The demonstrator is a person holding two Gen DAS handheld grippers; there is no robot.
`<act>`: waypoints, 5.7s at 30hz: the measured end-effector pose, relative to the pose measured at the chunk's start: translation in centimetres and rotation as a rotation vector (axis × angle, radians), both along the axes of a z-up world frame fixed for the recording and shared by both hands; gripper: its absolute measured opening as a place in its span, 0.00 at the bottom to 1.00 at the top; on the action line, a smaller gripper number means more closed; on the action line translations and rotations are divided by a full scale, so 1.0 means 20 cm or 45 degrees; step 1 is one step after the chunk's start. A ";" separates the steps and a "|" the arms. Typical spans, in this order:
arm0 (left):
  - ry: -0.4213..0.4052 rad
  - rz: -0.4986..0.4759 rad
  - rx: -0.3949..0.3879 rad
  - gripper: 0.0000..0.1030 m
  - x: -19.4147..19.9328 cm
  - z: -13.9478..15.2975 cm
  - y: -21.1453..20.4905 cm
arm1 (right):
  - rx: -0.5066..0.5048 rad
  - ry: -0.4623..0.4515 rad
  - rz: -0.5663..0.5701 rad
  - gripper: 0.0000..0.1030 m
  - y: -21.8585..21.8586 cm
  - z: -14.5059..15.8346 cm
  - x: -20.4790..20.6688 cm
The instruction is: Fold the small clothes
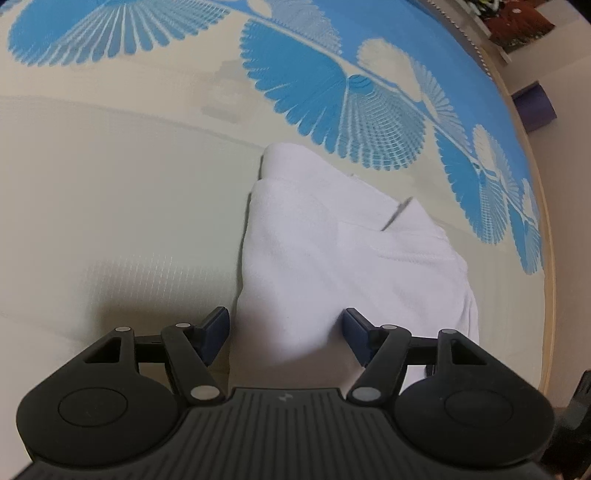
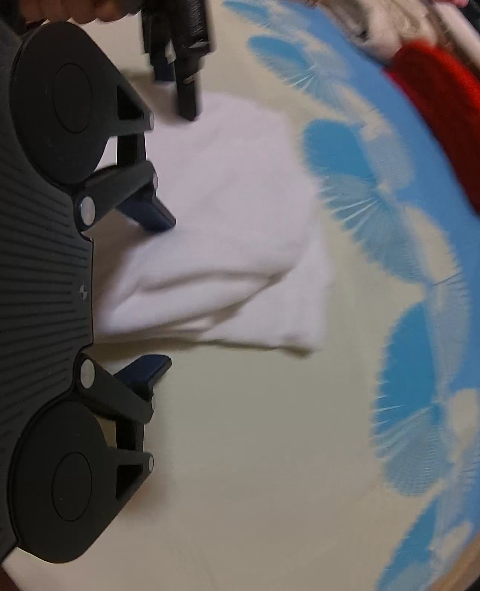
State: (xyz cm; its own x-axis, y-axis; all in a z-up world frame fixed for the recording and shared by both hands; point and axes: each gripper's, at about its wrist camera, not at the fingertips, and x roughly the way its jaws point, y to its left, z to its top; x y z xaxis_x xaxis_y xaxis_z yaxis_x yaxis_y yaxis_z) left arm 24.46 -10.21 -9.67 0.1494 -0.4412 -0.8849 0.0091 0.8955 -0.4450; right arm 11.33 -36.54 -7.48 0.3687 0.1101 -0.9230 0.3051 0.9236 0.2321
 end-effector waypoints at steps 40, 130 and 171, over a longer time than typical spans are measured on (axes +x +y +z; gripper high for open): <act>-0.017 0.060 0.184 0.65 -0.08 0.06 0.72 | -0.034 -0.062 0.149 0.73 0.77 0.00 0.36; -0.680 0.140 0.532 0.85 -1.15 0.44 0.42 | -0.481 -0.367 0.333 0.82 0.74 0.37 -0.57; -0.682 0.131 0.532 0.85 -1.16 0.42 0.41 | -0.482 -0.358 0.336 0.82 0.75 0.35 -0.57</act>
State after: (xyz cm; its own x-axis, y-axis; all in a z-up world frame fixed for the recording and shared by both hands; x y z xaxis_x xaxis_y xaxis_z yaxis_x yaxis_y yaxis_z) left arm 1.33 -1.92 -1.22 0.6369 -0.0390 -0.7699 0.0374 0.9991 -0.0197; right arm -0.03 -21.58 -0.53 0.6122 -0.0888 -0.7857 0.0253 0.9954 -0.0928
